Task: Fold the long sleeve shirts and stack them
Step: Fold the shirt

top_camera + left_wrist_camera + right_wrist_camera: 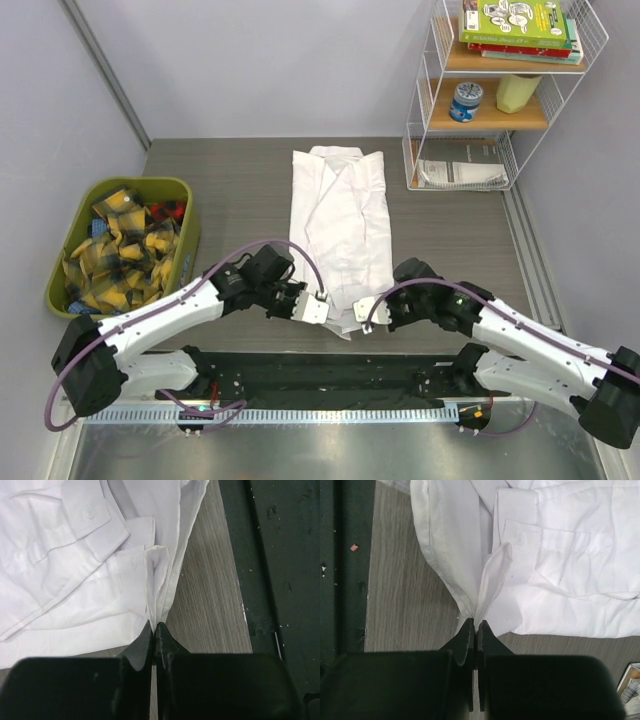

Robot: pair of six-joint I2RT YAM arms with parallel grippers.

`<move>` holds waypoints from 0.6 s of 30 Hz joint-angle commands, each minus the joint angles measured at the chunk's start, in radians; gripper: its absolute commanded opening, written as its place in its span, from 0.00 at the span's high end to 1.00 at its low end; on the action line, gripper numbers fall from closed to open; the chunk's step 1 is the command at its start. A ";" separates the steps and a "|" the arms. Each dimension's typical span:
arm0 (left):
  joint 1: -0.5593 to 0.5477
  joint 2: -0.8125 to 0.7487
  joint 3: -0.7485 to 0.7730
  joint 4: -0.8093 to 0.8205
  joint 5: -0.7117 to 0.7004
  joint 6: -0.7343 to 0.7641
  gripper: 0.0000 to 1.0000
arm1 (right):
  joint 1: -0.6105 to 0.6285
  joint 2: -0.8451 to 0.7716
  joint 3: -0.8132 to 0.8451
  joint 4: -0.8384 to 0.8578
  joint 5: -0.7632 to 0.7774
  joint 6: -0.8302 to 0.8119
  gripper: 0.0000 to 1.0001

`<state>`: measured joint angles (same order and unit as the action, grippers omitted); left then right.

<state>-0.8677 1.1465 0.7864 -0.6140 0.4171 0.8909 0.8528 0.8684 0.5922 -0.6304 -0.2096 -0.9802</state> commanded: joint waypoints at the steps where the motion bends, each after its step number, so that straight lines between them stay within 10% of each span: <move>1: 0.061 0.033 0.068 0.022 0.044 0.040 1.00 | -0.099 0.058 0.078 0.032 -0.034 -0.072 0.99; 18: 0.409 0.668 0.707 0.039 0.109 0.177 1.00 | -0.531 0.789 0.668 0.150 -0.260 -0.347 0.99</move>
<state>-0.5144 1.7290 1.3731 -0.5968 0.5014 1.0218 0.3672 1.5265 1.1240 -0.5461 -0.4084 -1.2591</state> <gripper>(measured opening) 0.006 0.041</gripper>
